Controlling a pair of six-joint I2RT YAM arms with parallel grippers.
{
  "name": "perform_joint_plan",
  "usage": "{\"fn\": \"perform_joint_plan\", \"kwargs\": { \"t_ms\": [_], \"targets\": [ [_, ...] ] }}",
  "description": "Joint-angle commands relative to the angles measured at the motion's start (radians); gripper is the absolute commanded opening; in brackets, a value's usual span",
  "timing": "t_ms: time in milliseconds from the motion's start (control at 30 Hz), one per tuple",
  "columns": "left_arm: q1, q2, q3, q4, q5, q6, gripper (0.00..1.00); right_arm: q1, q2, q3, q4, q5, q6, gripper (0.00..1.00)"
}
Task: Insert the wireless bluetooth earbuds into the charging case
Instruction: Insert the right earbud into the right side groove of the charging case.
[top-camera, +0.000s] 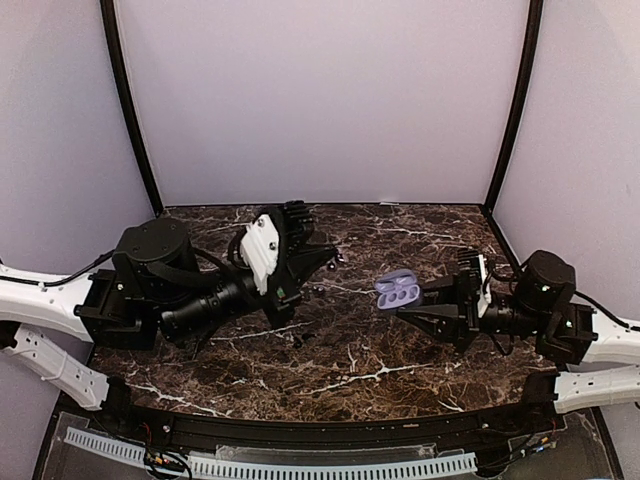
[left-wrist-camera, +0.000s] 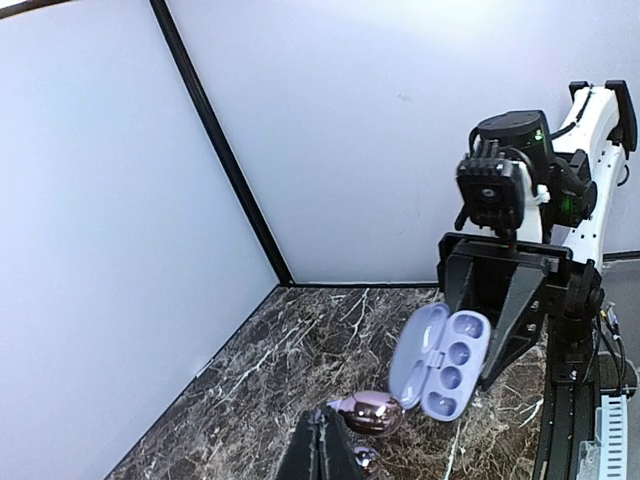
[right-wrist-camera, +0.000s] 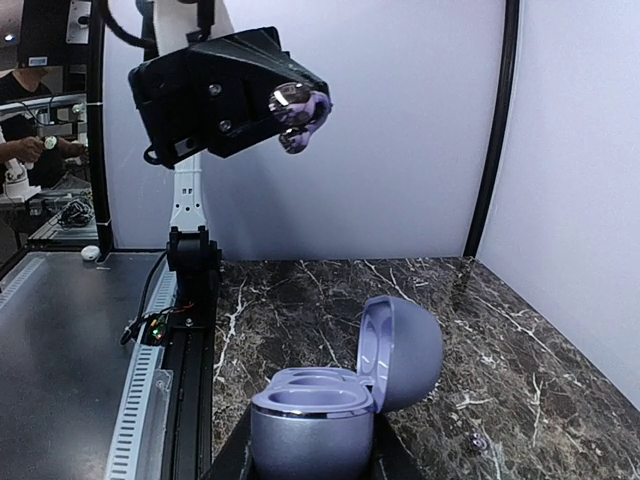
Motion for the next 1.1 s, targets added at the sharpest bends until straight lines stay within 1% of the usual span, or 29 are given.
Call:
{"fn": "perform_joint_plan", "kwargs": {
  "t_ms": [0,133,333,667,867,1067],
  "targets": [
    [-0.112,0.054,0.001,0.19,-0.231,0.199,0.0,0.005,0.002,0.038,0.091,0.002,-0.006,0.0],
    [-0.151,0.128,0.032,0.255,-0.306,0.261,0.0,0.006,0.018,0.036,0.114,-0.002,0.017,0.0],
    [-0.153,0.216,0.082,0.3,-0.36,0.293,0.0,0.005,0.052,0.051,0.132,-0.014,0.057,0.0],
    [-0.153,0.265,0.117,0.322,-0.363,0.309,0.0,0.005,0.081,0.064,0.149,-0.009,0.105,0.0],
    [-0.154,0.285,0.141,0.294,-0.354,0.296,0.0,0.005,0.084,0.074,0.148,0.009,0.117,0.0],
    [-0.153,0.34,0.185,0.271,-0.392,0.317,0.0,0.005,0.096,0.093,0.125,0.041,0.123,0.0]
  ]
}}
